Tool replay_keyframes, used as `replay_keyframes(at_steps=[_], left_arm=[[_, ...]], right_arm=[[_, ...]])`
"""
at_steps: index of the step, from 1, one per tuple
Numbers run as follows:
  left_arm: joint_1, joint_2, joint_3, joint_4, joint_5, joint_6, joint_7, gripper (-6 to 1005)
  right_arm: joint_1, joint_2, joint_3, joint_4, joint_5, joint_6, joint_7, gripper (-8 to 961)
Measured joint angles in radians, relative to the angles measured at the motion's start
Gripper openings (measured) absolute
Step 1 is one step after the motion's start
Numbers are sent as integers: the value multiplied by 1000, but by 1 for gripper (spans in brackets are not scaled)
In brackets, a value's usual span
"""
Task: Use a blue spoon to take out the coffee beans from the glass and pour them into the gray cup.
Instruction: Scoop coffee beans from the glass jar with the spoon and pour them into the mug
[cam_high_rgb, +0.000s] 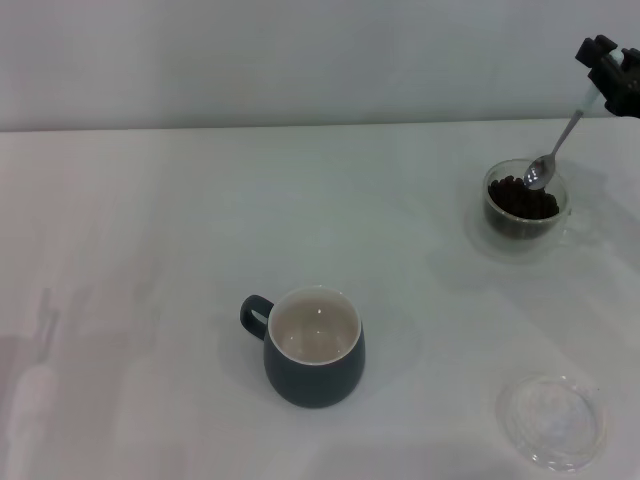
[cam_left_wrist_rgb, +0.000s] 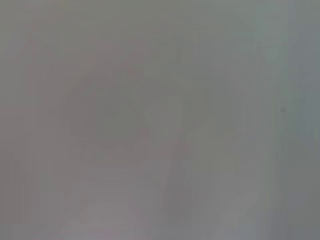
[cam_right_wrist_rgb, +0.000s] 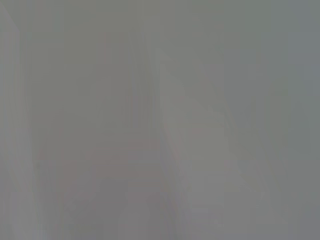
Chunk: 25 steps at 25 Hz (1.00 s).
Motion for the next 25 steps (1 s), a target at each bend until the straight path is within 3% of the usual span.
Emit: replay_keyframes(at_steps=[25], left_arm=[[-5,0,3,-1,0,-14,0,730]], right_arm=[[7,10,-65,35,7,91,-143,184]])
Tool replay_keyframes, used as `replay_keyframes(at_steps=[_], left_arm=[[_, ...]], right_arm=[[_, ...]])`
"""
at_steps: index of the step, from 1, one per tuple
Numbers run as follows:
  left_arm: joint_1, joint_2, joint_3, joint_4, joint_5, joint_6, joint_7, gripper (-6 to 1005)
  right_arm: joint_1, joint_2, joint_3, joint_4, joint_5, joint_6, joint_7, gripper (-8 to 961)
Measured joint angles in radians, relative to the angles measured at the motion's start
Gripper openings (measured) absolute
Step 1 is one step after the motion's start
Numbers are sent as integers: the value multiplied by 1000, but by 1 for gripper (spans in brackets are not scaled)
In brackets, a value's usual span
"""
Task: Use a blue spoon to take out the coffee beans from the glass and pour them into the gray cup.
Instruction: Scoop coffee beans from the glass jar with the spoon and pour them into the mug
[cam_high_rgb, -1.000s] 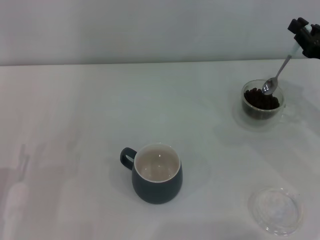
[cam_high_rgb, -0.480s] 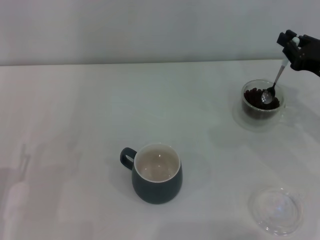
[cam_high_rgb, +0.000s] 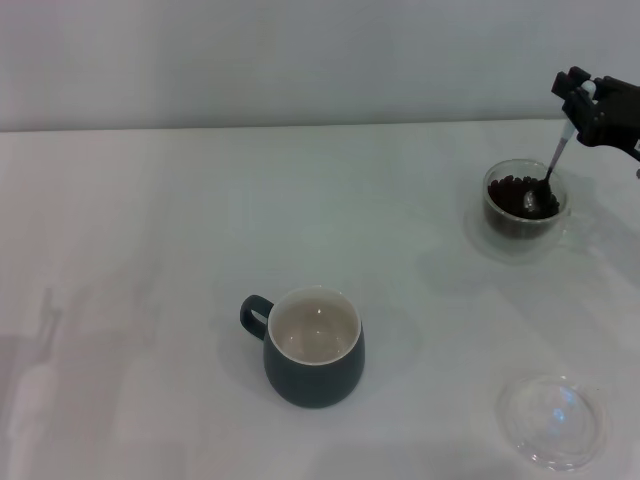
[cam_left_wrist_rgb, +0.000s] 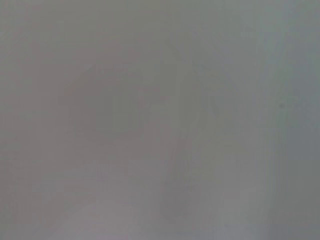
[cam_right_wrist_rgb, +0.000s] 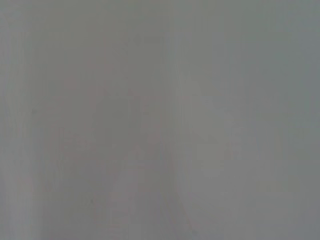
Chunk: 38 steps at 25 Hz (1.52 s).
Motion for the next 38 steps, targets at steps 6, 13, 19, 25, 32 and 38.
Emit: replay_keyframes(at_steps=[6,13,19,25,32,38], left_arm=[[0,0,-2,-3,0,-1,0,731],[1,0,3,1,4,-2,-1,731],[-1,-2,6,3,9,-21,-1,730],[-1,-2,6,4,9,-26,-2,730],[0,0,6,2,9,-26,-2,731],[-1,2,4,-1,8,-26,-2,730]], right_arm=[[9,0,10,51,33,3,2,186],[7,0,9,110,150,39,18,190],[6,0,11,124,159,77,99,192],[6,2,13,136,168,82,151,195],[6,1,10,138,184,139,266,198],[11,2,0,138,185,178,327,201]])
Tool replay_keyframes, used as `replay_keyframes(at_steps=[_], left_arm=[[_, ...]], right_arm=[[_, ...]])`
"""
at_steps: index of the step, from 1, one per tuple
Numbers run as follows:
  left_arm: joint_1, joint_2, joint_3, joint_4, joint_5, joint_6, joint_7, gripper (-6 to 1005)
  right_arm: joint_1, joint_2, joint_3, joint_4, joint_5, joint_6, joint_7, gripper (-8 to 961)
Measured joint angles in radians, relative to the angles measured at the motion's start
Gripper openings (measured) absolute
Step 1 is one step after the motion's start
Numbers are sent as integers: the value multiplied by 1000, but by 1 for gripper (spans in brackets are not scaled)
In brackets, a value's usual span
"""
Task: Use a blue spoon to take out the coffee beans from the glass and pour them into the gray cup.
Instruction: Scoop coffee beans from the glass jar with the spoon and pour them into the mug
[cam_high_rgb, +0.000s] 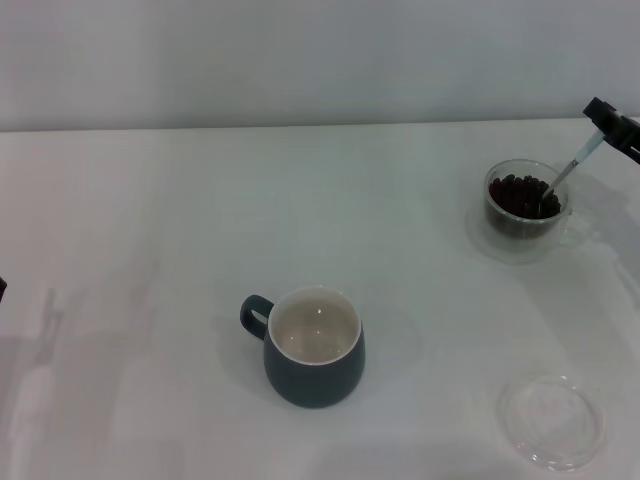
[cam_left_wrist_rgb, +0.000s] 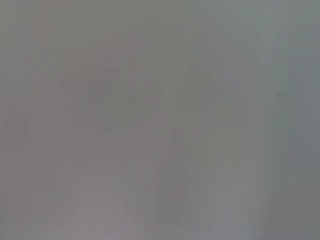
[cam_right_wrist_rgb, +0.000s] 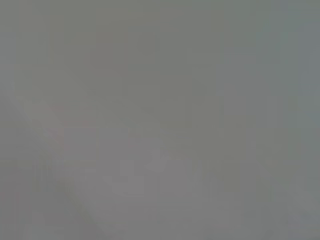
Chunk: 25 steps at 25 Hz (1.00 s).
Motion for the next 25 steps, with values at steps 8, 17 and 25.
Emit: replay_keyframes(at_steps=[8,17,25], left_arm=[[0,0,-1,2,-1,0,0,730],[-1,0,-6,4,-3,2,-1,729],[0,0,-6,3,-7,5,-2,731]], right_arm=[[-2,-1,0,2,-5,6,111,205],[-2,-3,0,9,-1,7,192,209],[-1,-2,10,9,8,6,238,212]])
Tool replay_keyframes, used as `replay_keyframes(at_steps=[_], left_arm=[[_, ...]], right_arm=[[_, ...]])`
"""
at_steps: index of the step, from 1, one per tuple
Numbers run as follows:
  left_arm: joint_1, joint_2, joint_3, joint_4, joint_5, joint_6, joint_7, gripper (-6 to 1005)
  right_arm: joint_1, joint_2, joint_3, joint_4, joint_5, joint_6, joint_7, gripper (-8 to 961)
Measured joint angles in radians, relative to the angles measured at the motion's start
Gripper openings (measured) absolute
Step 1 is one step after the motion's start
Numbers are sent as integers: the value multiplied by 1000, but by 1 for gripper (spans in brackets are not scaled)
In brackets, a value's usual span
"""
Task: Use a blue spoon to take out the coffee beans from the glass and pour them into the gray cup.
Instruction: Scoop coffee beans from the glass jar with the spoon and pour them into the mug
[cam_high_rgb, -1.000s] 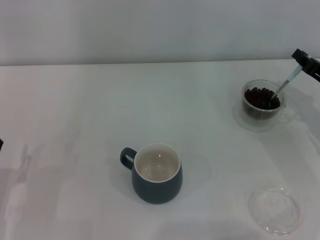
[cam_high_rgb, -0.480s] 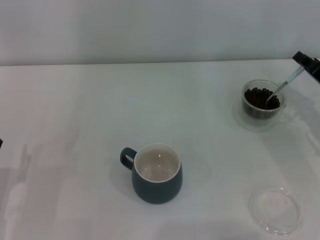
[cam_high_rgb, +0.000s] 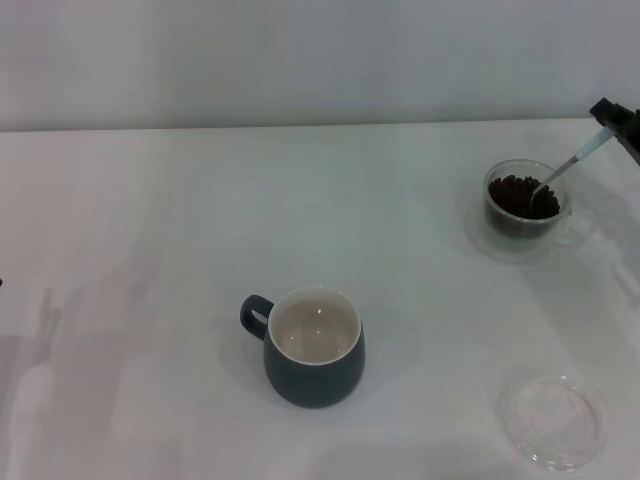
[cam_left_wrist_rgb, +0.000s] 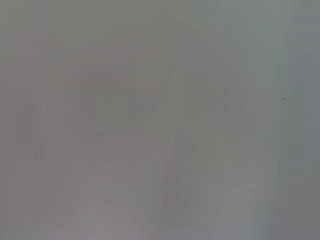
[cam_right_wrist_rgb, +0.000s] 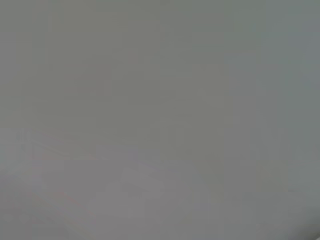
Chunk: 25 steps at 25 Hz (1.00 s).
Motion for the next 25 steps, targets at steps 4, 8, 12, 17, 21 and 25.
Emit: replay_keyframes(at_steps=[4,8,12,17,21,25], left_arm=[[0,0,0,0,-1,1,0,731],[0,0,0,0,-2,1,0,731],[0,0,-1,-1,-2,1,0,730],[-1,1,-1,-2,-3,1,0,730],[-2,2,-3,-4,-3,1,0,730],[-3,2,-3,-5,-3,2,0,730]], right_arm=[[-2,0,1,0,12,0,14,214],[-3,1,1,0,34,0,15,216],[-3,0,0,0,45,1,19,218],[-7,0,0,2,50,6,42,220],[-7,1,0,21,74,6,42,222],[-9,1,0,31,106,3,43,224]])
